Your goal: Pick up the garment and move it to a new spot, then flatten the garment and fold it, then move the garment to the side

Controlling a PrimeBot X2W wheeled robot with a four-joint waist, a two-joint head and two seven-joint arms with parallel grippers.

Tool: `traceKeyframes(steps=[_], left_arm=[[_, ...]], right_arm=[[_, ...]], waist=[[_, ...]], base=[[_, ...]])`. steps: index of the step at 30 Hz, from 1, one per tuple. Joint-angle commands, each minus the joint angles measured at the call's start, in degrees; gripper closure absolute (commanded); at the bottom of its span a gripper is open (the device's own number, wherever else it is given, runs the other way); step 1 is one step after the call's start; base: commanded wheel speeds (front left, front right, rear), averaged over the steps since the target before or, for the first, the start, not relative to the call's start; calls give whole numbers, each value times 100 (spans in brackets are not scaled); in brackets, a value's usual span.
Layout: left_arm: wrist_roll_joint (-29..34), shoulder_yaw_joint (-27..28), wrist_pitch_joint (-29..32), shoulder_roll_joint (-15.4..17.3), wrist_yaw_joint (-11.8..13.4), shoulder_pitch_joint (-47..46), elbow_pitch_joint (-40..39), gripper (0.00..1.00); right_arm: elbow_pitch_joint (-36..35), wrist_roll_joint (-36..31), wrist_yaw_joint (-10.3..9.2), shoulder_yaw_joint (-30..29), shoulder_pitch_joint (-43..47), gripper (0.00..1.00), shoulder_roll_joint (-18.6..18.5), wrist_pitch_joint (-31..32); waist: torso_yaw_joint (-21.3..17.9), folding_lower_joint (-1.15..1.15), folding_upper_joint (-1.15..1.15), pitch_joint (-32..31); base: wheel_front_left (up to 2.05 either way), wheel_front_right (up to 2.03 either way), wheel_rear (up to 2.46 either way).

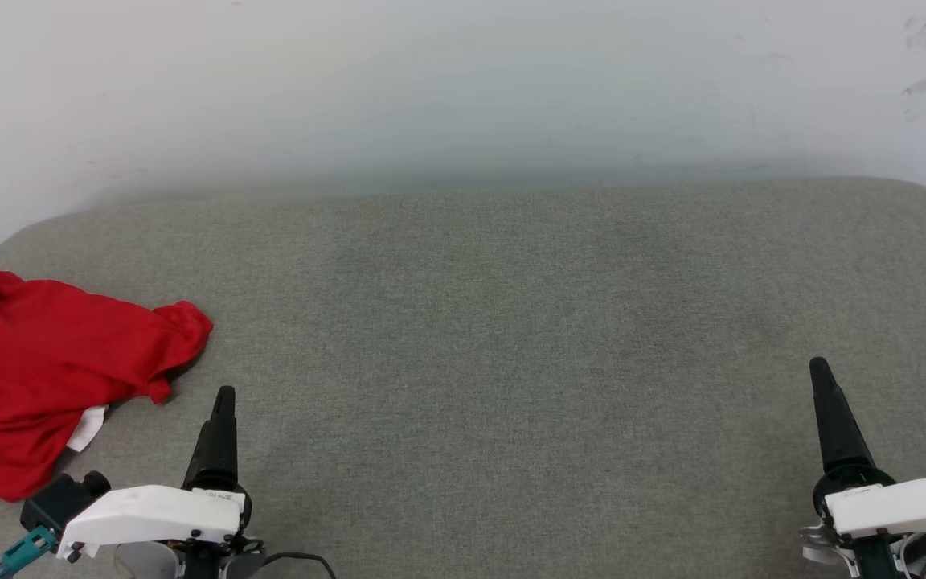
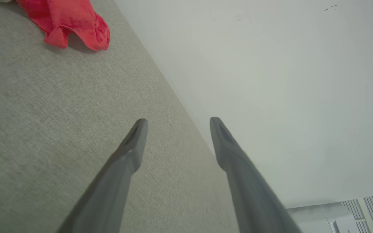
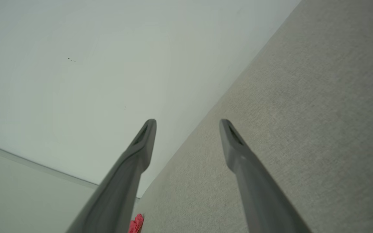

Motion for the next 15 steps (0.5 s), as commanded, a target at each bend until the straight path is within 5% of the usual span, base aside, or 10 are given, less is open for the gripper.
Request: traceKeyframes(steps=[1, 15], left_arm=[[313, -49, -76, 22, 61, -2, -148, 0], [1702, -239, -365, 26, 369, 182, -388, 0]], right_arm=[[-162, -344, 10, 40, -1, 0, -7, -74], [-416, -1884, 11, 234, 189, 0, -6, -360]], waist=[[4, 0, 0, -2], [9, 0, 0, -19]], base=[[0, 0, 0], [0, 0, 0]])
